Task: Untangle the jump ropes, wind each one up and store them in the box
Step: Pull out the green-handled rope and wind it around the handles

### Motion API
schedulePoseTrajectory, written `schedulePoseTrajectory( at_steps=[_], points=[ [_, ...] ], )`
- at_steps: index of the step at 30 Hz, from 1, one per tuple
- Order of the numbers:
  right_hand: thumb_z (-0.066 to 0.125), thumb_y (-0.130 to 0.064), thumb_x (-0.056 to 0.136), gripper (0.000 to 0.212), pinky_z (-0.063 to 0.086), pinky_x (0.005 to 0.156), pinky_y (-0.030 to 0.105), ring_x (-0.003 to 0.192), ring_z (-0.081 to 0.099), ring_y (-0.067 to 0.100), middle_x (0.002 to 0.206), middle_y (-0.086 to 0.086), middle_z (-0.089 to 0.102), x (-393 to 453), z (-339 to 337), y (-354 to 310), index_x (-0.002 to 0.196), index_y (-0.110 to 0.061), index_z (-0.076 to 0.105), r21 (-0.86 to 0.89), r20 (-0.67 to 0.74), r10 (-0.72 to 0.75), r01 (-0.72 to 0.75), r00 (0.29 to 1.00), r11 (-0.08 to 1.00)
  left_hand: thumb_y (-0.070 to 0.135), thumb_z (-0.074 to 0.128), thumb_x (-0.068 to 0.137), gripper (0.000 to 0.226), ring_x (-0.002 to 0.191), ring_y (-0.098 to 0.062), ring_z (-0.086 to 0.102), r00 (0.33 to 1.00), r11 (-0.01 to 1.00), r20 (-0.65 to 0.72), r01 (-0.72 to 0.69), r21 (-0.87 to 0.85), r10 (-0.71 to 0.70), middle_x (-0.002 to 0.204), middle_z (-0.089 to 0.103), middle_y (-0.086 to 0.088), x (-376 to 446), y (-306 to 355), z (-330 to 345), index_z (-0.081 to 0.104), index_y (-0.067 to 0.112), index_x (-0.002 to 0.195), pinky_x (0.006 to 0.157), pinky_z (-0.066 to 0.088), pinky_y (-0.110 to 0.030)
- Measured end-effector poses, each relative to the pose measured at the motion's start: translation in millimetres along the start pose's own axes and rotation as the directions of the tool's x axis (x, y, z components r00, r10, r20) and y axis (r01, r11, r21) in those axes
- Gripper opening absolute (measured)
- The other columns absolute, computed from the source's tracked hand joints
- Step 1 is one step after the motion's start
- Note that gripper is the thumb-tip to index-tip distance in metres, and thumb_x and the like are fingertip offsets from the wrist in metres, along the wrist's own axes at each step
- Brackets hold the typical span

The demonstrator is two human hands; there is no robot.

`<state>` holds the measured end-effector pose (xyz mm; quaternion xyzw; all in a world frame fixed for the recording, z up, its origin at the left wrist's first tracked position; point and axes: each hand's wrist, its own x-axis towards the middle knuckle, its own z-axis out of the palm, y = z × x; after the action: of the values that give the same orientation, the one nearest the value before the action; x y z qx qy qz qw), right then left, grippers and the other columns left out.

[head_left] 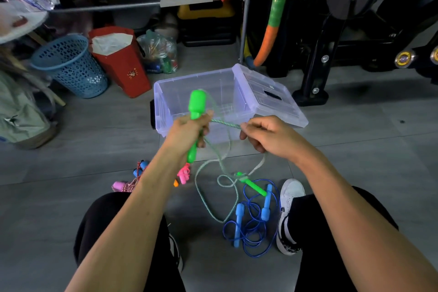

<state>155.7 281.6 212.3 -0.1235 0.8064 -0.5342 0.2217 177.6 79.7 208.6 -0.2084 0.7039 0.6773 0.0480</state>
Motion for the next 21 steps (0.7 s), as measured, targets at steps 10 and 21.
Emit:
schedulePoseTrajectory(
  at_steps=[10,21],
  points=[
    [0.05,-0.028,0.1,0.034,0.037,0.058,0.032,0.055,0.043,0.019,0.057,0.004,0.046,0,6,1,0.072,-0.014,0.063,-0.08,-0.02,-0.041,0.04,0.999,0.996,0.053,0.058,0.089,0.039,0.044,-0.016,0.043,0.989,0.939,0.151,-0.059,0.338,0.008,0.053,0.046,0.001,-15,-3,9,0.071,0.016,0.086,0.053,0.039,-0.022],
    [0.052,-0.026,0.099,0.029,0.036,0.05,0.016,0.05,0.041,0.011,0.057,-0.004,0.045,2,-12,1,0.078,-0.013,0.066,-0.04,-0.076,-0.002,-0.001,0.997,0.999,0.029,0.069,0.084,0.021,0.051,-0.018,0.047,0.962,0.947,-0.225,-0.076,0.312,0.152,0.067,0.059,-0.003,13,-5,-32,0.065,0.011,0.075,0.053,0.043,-0.027]
  ],
)
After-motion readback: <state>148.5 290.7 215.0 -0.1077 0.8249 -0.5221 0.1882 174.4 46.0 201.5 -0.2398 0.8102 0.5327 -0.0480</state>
